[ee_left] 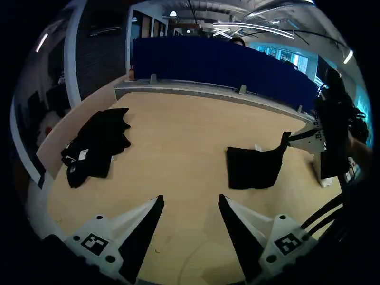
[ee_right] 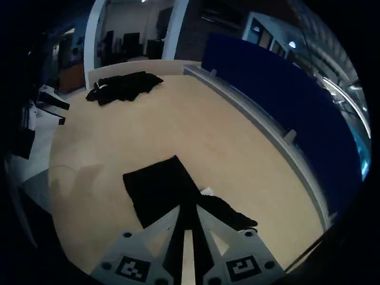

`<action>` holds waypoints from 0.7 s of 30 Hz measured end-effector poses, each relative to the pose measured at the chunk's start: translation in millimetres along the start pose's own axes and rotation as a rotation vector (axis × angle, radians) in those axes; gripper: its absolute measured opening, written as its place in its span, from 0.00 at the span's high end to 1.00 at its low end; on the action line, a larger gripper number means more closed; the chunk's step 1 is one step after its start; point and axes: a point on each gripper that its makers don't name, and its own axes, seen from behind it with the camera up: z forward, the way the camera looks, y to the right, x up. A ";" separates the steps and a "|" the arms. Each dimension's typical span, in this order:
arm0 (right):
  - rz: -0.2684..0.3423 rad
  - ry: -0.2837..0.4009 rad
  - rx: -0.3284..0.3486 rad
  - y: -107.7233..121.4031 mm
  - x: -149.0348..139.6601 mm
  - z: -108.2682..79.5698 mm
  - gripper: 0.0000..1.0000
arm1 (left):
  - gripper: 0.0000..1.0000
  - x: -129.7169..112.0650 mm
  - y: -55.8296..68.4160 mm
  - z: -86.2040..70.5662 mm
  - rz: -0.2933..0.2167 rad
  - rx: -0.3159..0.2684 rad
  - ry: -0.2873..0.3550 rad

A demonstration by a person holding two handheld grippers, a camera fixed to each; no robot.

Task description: Fold towel

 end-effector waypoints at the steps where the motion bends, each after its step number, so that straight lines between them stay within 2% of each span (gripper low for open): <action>1: -0.010 0.000 0.010 -4.9 3.1 4.5 0.92 | 0.15 -0.7 -0.8 -1.1 -0.003 0.002 0.001; 9: -0.061 -0.011 0.099 -55.7 16.7 51.1 0.92 | 0.15 -8.7 -7.3 -9.6 -0.034 0.023 0.004; 15: -0.036 -0.048 0.176 -96.7 1.1 93.8 0.92 | 0.15 -14.7 -9.8 -12.2 -0.057 0.033 0.003; 18: -0.015 -0.073 0.197 -107.1 -9.3 107.5 0.92 | 0.15 -17.2 -9.9 -12.9 -0.064 0.037 0.002; 21: -0.002 -0.083 0.199 -109.5 -14.6 112.4 0.92 | 0.15 -18.1 -9.1 -13.8 -0.066 0.036 0.001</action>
